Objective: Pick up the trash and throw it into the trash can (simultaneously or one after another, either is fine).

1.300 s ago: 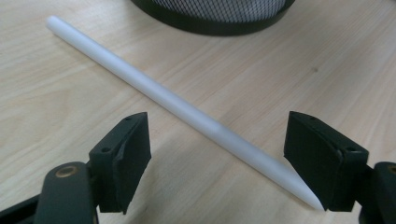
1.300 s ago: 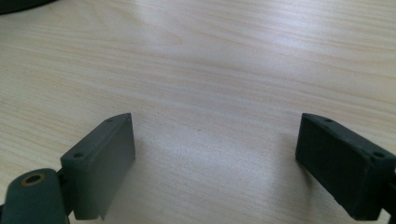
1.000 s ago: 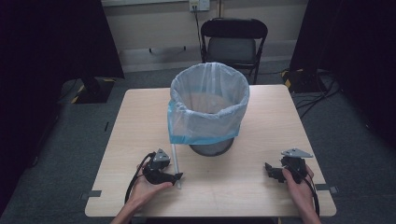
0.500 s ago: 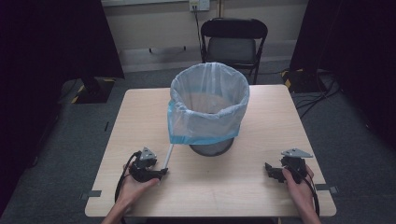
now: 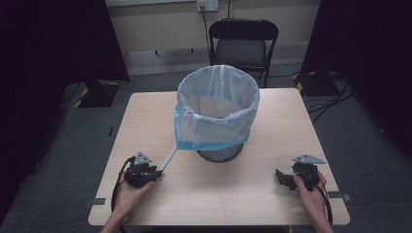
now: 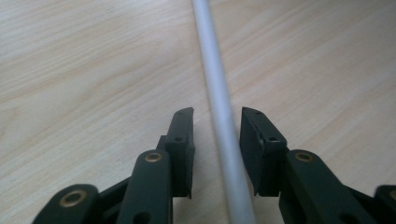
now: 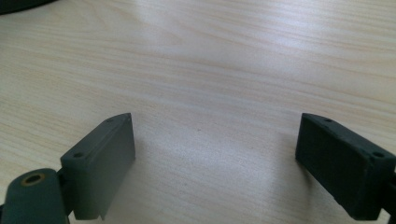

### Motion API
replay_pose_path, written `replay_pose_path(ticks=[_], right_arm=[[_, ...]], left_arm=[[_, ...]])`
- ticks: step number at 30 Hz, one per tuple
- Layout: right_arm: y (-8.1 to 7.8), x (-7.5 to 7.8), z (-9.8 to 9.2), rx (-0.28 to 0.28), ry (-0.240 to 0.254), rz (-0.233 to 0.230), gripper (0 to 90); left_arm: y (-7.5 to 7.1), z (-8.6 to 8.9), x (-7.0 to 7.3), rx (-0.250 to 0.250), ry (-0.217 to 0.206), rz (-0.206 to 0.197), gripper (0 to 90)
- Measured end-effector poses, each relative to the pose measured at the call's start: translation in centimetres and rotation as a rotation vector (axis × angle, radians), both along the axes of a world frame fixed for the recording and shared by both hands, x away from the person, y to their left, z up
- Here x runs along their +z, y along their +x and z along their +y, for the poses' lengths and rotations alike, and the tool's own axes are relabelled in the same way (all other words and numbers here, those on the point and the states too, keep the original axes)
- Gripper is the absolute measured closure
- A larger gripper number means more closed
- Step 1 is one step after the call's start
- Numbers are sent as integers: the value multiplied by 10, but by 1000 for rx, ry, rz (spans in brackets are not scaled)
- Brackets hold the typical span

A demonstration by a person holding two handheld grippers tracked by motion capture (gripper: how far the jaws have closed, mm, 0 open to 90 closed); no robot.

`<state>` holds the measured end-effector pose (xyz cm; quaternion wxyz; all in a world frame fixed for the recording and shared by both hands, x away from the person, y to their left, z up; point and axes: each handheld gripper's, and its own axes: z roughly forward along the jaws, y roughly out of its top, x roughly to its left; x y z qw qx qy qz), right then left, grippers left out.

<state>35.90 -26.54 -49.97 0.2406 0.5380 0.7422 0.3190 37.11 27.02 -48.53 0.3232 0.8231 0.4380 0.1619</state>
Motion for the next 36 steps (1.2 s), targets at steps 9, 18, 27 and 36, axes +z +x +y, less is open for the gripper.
replay_pose_path(ticks=[9, 18, 27, 36], right_arm=[[0, 0, 0, 1, 0, 1, 111], [0, 0, 0, 0, 0, 0, 111], [0, 0, 0, -1, 2, 1, 111], [0, 0, 0, 0, 1, 1, 111]], left_arm=[[3, 7, 0, -9, -14, 3, 796], [4, 14, -1, 32, -62, 5, 801], [5, 30, 5, 70, -166, -9, 802], [7, 34, 12, 102, -228, -35, 802]])
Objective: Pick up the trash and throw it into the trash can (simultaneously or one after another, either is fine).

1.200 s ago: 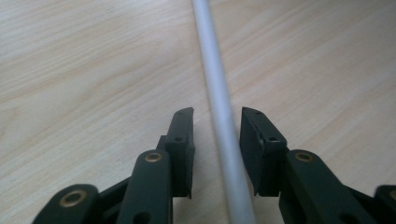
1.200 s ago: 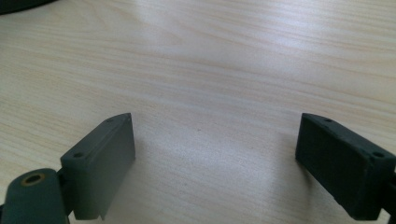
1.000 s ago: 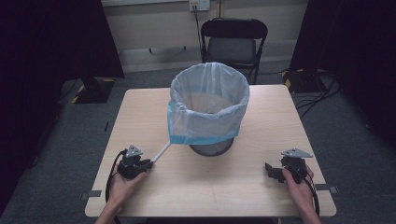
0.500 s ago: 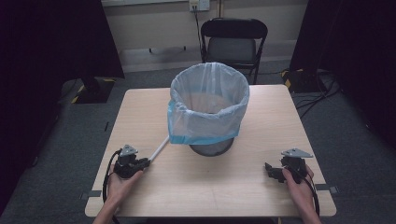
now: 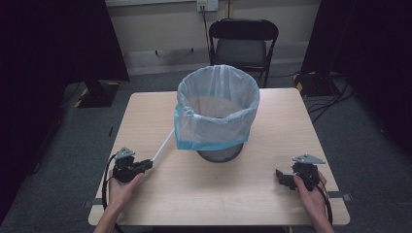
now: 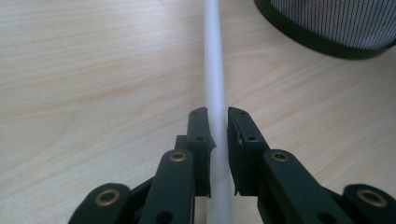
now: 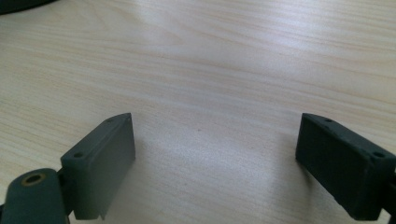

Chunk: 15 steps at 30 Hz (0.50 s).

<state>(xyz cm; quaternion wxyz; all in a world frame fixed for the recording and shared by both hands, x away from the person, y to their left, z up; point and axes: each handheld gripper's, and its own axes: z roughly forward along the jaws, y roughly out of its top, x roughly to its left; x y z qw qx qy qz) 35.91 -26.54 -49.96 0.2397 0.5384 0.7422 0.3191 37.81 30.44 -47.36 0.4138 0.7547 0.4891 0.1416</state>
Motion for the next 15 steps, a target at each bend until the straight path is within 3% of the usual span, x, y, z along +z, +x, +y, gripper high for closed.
replay_pose_path(ticks=[8, 15], right_arm=[[0, 0, 0, 0, 0, 0, 111], [0, 0, 0, 0, 0, 0, 111]], left_arm=[[3, 1, 12, -8, -39, -48, 802], [8, 8, 23, 27, -64, -78, 803]])
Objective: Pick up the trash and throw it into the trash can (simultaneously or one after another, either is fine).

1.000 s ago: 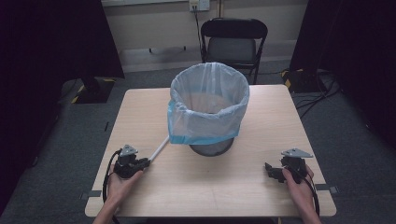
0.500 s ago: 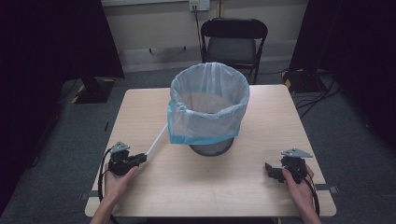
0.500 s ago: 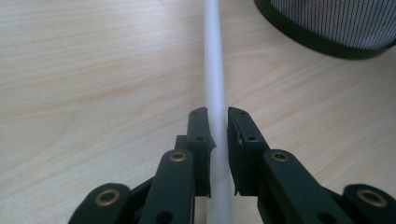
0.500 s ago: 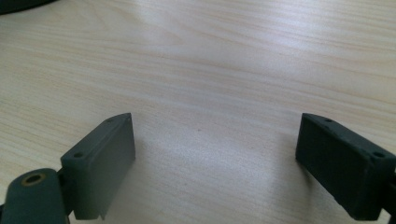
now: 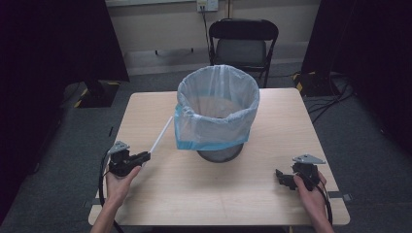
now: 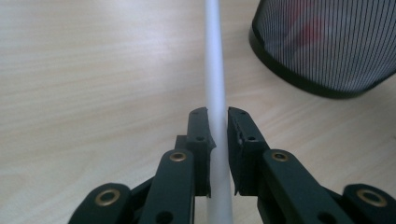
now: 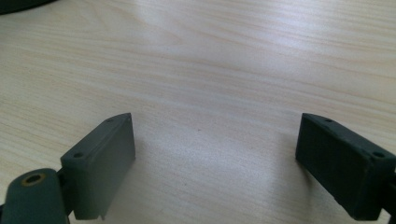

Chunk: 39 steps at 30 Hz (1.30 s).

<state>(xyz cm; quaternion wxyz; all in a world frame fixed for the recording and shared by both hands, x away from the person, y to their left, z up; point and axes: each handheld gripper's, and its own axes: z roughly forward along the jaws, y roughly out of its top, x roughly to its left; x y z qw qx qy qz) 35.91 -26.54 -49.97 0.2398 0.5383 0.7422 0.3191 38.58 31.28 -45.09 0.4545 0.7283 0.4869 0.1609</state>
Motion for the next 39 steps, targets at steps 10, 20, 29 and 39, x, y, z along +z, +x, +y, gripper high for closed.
replay_pose_path(ticks=[10, 20, 29, 39], right_arm=[[0, 0, 0, 0, 0, 0, 110], [0, 0, 0, 0, 0, 0, 110], [0, 0, 0, 0, 0, 0, 111], [0, 0, 0, 0, 0, 0, 111]], left_arm=[[7, 3, 16, 18, -84, -54, 802], [10, 0, 39, -14, -92, -128, 803], [11, -1, 62, -22, -108, -187, 803], [12, -5, 85, -45, -131, -251, 803]])
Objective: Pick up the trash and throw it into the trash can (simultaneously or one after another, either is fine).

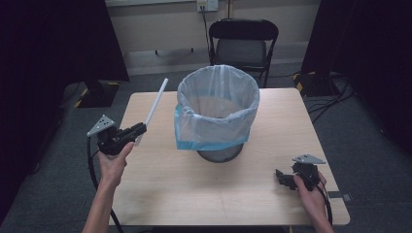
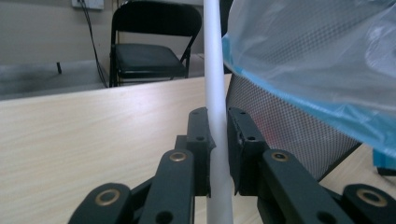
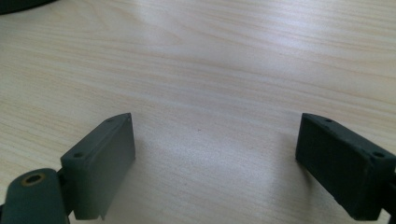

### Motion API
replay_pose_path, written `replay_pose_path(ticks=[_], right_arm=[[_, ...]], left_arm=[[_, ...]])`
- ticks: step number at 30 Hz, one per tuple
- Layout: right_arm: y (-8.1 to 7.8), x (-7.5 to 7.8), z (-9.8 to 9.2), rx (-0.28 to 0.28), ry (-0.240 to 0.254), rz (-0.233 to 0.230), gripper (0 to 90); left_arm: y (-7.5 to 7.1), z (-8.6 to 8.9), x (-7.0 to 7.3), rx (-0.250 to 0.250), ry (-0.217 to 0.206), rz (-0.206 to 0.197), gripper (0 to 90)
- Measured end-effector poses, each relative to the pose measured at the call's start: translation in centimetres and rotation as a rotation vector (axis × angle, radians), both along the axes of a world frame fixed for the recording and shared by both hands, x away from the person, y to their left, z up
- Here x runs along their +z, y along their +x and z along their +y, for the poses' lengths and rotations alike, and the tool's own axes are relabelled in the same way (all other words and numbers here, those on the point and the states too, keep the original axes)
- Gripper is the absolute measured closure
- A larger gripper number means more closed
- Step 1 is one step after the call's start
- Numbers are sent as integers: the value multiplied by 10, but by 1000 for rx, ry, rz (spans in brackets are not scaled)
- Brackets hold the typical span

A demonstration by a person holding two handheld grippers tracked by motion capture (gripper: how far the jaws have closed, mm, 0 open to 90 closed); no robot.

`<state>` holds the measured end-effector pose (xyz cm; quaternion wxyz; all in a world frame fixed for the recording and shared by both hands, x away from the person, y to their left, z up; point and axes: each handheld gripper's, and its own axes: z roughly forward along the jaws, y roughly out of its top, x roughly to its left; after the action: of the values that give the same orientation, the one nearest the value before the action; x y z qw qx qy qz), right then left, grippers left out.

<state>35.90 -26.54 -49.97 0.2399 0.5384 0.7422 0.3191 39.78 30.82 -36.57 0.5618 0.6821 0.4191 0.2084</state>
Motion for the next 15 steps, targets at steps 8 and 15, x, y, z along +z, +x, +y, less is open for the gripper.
replay_pose_path(ticks=[8, 15], right_arm=[[0, 0, 0, 0, 0, 0, 111], [0, 0, 0, 0, 0, 0, 110]], left_arm=[[2, -4, 16, -17, -11, -33, 802], [5, -8, 32, -32, -34, -65, 802]])
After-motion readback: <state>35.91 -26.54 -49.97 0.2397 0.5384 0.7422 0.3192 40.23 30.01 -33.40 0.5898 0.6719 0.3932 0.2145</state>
